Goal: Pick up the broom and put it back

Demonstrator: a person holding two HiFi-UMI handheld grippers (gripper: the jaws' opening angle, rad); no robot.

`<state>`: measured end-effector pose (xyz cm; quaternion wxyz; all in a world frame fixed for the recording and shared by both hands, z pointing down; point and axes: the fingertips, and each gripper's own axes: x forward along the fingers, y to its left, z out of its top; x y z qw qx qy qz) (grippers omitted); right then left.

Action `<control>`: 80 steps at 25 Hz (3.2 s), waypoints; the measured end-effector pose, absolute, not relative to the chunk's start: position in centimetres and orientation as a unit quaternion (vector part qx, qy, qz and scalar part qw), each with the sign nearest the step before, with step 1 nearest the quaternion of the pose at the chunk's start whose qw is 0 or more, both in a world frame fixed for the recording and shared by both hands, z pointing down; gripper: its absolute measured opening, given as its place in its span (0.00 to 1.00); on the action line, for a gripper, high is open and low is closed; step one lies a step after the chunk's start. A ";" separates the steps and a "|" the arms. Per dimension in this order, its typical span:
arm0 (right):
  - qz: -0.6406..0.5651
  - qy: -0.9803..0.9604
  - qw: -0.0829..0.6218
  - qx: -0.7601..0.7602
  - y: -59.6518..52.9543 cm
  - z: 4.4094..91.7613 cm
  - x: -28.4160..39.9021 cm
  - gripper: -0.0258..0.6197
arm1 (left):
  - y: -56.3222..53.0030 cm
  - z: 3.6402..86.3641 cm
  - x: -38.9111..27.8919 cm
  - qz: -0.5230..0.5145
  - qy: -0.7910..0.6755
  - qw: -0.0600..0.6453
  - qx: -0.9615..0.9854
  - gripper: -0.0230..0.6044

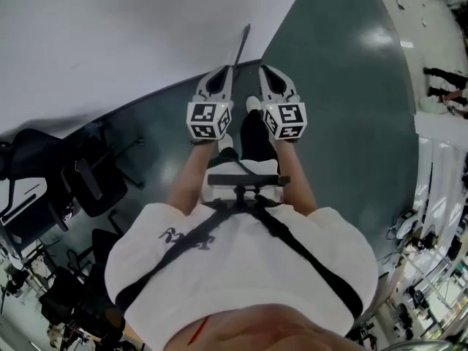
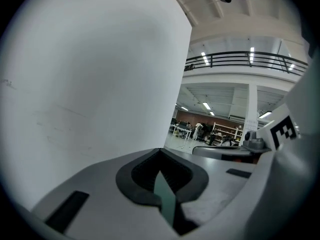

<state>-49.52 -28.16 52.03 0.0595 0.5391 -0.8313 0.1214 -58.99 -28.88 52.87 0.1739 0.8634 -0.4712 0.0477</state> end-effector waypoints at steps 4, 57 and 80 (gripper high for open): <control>0.149 -0.832 0.082 0.527 -31.1 55.8 -48.7 0.05 | -31.4 55.2 -58.2 0.062 -0.481 0.182 0.855 0.05; 0.323 -0.795 0.153 0.490 -50.6 90.2 -51.3 0.36 | -43.1 79.1 -57.1 0.120 -0.492 0.239 0.828 0.06; 0.254 -0.811 0.207 0.485 -43.5 81.3 -54.7 0.20 | -39.6 73.5 -62.6 0.112 -0.520 0.233 0.814 0.06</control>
